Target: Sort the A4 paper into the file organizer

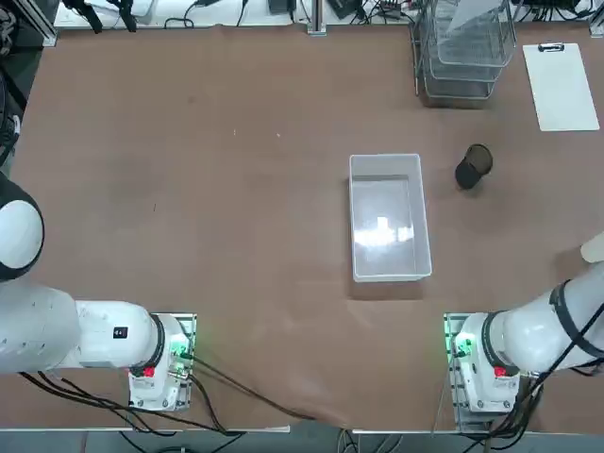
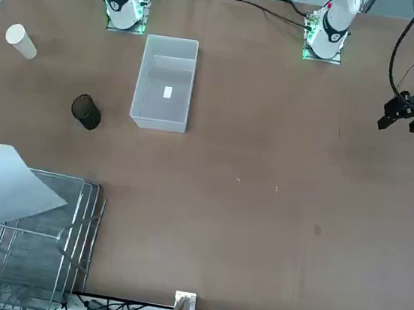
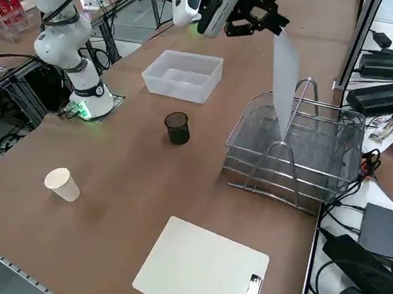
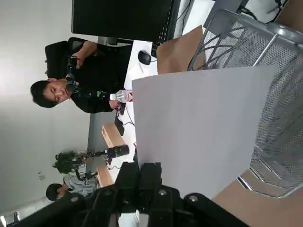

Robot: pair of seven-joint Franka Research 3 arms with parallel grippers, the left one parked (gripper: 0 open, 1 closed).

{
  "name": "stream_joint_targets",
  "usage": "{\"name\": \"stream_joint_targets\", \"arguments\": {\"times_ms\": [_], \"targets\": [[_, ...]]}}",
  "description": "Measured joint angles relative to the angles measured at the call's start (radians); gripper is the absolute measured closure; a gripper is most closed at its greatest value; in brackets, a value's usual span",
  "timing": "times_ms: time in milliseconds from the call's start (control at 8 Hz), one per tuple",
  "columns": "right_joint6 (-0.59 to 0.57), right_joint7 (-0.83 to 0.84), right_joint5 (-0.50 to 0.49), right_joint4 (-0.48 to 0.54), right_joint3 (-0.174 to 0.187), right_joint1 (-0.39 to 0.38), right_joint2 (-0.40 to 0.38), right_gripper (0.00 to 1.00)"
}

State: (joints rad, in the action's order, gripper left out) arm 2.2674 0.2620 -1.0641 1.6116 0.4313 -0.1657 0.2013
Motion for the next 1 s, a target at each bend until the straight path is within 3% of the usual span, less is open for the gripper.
{"name": "stream_joint_targets", "arguments": {"times_ms": [1000], "targets": [[0.0,-0.004,-0.001,0.029,0.01,0.009,0.049,0.99]]}}
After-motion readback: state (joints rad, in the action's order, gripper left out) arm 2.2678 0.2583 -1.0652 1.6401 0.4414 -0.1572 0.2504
